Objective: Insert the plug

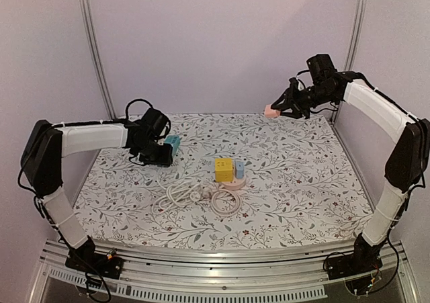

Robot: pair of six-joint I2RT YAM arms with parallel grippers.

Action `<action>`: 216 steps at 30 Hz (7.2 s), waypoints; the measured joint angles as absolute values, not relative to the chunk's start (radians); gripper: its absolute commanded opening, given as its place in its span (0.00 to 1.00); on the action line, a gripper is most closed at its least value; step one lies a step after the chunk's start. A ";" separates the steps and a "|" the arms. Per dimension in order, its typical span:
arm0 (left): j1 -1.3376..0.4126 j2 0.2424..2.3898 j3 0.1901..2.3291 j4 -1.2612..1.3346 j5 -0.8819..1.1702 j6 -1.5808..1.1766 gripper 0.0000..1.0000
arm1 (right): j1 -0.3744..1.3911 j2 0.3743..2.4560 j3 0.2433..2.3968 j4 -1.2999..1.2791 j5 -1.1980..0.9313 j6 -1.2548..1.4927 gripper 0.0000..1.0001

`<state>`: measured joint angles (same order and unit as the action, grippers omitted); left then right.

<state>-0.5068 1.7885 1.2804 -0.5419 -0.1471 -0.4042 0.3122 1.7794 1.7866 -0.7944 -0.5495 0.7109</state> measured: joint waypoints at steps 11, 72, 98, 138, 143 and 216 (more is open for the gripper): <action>-0.771 1.599 0.933 -0.509 -0.149 -0.646 0.37 | 0.527 1.757 1.727 -0.771 -0.448 0.814 0.00; -0.691 1.050 0.701 -0.180 0.220 0.207 0.85 | 0.837 2.279 2.146 -0.894 -0.661 0.751 0.00; -0.654 1.523 0.831 -0.419 -0.232 -0.335 0.80 | 0.788 2.132 2.090 -1.018 -0.336 0.716 0.00; -1.181 2.149 1.532 -0.523 -0.085 -0.184 0.06 | 0.505 1.618 1.574 -1.081 -0.087 0.780 0.00; -1.169 2.149 1.533 -0.540 -0.141 -0.226 0.24 | 0.517 1.613 1.551 -1.084 -0.116 0.789 0.00; -0.854 0.633 0.686 -0.618 -0.374 -0.329 1.00 | 0.850 2.244 2.065 -1.232 -0.215 1.280 0.00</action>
